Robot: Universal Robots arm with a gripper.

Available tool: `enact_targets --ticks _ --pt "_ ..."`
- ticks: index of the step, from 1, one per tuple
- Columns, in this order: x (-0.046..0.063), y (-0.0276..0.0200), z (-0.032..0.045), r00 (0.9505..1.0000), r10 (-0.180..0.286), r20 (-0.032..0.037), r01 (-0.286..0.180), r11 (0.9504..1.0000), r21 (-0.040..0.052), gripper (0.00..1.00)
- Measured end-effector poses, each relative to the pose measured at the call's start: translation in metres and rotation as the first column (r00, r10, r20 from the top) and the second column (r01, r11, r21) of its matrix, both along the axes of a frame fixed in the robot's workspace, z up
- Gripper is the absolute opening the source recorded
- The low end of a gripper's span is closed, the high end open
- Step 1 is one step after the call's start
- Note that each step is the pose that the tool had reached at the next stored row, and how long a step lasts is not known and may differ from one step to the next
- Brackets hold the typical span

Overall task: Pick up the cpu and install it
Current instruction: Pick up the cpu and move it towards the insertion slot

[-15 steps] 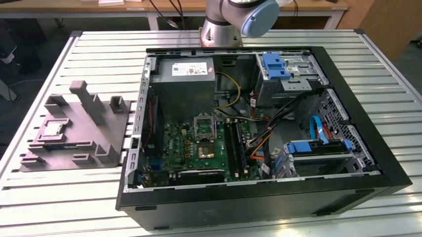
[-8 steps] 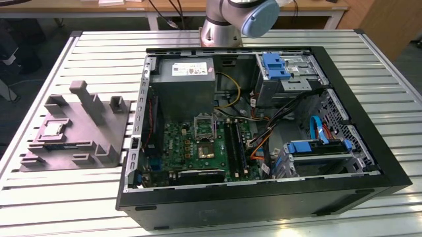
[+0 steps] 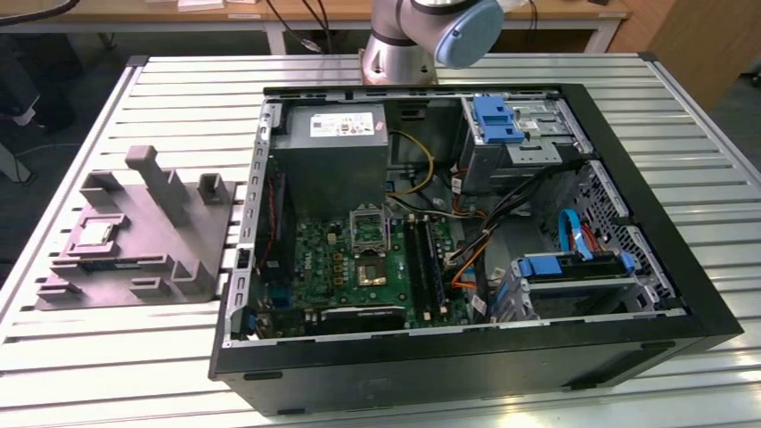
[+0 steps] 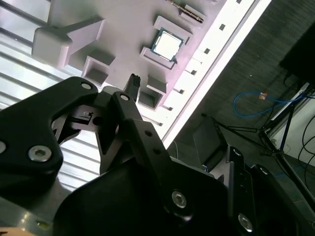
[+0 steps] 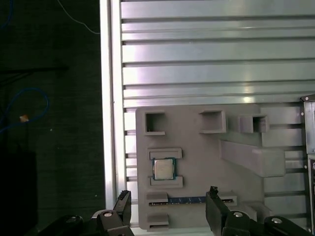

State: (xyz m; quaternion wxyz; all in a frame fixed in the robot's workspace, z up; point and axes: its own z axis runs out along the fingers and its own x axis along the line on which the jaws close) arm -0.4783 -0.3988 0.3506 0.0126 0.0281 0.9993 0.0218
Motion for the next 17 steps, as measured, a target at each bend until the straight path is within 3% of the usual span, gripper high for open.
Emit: enact_targets --ticks 4,17 --pt "0.0021 0.0 -0.0043 1.0 -0.003 0.0 0.003 1.0 0.0 0.71" --pt "0.0038 0.0 -0.0045 1.0 -0.003 -0.0001 0.003 1.0 0.0 0.71"
